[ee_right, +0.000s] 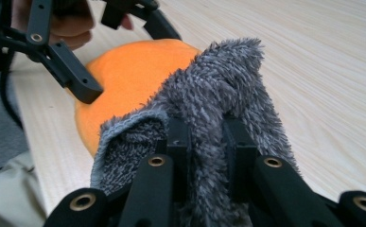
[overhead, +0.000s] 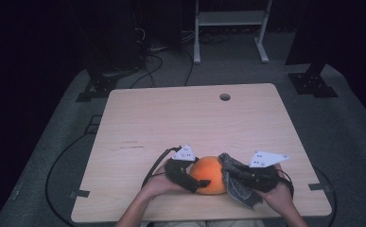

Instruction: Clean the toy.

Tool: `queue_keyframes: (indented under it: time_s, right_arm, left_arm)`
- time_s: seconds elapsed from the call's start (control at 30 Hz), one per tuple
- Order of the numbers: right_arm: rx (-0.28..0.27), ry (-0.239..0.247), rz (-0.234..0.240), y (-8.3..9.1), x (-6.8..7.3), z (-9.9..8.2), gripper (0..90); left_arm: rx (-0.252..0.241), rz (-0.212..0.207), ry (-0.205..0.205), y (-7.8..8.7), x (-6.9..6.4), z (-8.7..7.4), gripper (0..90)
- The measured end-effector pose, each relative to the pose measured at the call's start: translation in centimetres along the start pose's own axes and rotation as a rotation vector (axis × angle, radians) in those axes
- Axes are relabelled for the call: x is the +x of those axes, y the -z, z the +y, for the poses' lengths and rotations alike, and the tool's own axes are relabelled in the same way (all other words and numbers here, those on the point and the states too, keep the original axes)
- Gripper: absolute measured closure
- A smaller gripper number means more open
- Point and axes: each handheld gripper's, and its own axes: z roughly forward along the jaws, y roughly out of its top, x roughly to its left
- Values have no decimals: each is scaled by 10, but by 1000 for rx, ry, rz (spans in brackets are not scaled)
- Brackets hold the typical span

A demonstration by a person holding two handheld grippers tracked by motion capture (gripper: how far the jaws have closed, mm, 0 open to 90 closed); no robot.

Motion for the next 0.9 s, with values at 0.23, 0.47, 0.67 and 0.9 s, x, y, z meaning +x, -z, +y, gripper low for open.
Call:
queue_keyframes:
  time_s: [0.23, 0.47, 0.67, 0.9]
  right_arm:
    - [-67, -31, -68, 12, 0, 7, 754]
    - [-59, -32, -61, -14, -2, 8, 756]
    - [-14, -141, -84, -16, -24, -10, 755]
    - [-81, -135, -45, -6, -15, -6, 755]
  left_arm:
    - [-147, 103, -201, 7, -15, 10, 350]
    - [-73, 136, -156, 4, 1, -7, 246]
    - [-56, 127, -96, 7, 6, -14, 239]
    - [-30, 136, -78, 6, 6, -14, 220]
